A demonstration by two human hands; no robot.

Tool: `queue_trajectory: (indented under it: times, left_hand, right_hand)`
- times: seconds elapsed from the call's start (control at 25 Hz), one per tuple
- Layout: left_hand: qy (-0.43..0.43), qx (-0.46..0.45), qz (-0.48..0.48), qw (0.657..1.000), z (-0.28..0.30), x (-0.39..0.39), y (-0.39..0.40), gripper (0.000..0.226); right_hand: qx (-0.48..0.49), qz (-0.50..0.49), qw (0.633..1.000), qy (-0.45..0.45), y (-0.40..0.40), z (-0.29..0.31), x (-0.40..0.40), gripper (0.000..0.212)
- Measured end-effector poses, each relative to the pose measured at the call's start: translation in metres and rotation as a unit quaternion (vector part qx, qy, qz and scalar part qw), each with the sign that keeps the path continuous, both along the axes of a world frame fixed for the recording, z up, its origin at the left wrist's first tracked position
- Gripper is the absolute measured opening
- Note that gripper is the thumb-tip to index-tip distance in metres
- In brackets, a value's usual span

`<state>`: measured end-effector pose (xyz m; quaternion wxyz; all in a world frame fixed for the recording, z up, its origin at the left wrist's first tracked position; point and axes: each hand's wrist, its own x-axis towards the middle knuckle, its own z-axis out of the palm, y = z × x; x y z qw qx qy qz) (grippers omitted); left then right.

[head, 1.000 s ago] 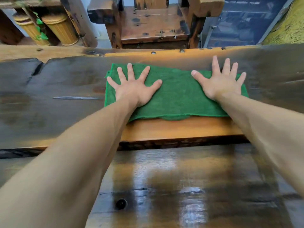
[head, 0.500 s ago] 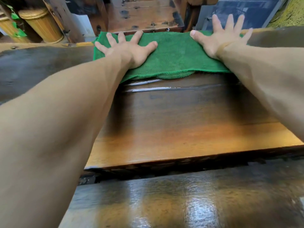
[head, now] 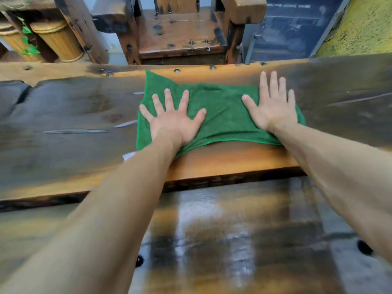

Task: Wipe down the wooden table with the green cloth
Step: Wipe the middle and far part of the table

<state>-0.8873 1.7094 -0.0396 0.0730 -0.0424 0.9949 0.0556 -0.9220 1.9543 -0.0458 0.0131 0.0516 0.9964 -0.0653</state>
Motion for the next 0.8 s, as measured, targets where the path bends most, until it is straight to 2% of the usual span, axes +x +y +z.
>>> queue_trajectory:
  times: [0.36, 0.8]
  left_hand:
    - [-0.025, -0.011, -0.005, 1.0, 0.004, 0.223, 0.022, 0.083]
    - [-0.061, -0.007, 0.008, 0.998, 0.005, 0.431, 0.038, 0.085]
  right_hand:
    - [0.0, 0.02, 1.0, -0.018, 0.022, 0.006, 0.229, 0.084]
    - [0.027, 0.077, 0.992, -0.095, 0.035, 0.017, 0.417, 0.07]
